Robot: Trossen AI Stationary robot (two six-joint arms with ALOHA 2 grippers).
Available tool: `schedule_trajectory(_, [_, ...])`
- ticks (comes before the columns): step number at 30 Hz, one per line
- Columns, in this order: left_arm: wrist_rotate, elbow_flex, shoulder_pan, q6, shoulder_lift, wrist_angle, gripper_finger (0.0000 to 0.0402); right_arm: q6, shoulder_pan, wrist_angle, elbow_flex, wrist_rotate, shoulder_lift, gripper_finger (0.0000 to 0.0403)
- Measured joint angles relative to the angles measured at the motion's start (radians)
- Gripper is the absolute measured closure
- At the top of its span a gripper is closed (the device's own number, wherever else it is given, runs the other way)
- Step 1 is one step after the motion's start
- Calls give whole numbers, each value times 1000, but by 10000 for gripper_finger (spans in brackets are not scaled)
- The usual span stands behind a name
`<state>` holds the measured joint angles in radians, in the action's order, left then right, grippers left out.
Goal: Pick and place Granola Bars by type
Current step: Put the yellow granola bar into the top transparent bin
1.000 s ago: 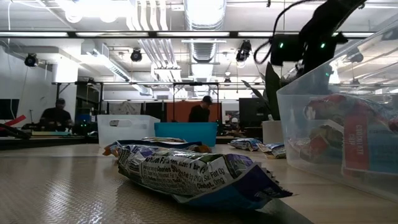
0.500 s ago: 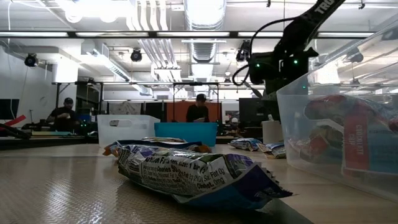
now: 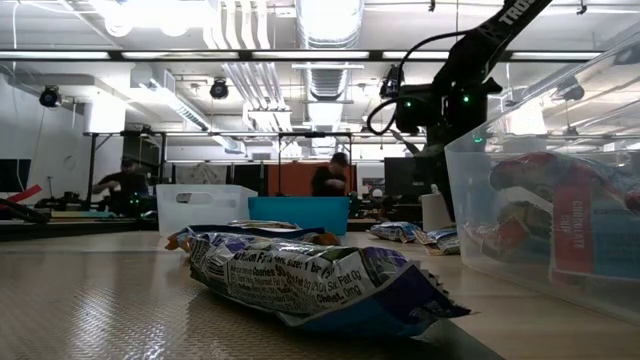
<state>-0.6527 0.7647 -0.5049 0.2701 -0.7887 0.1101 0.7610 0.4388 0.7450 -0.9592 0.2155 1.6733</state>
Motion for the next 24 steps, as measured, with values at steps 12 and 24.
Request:
schedule_trajectory(12, [0,0,0,-4,1,0,225,2,14,-4,15,-34,0,279])
schedule_trajectory(24, [0,0,1,-5,1,0,225,1,14,-24,15,-39,0,393])
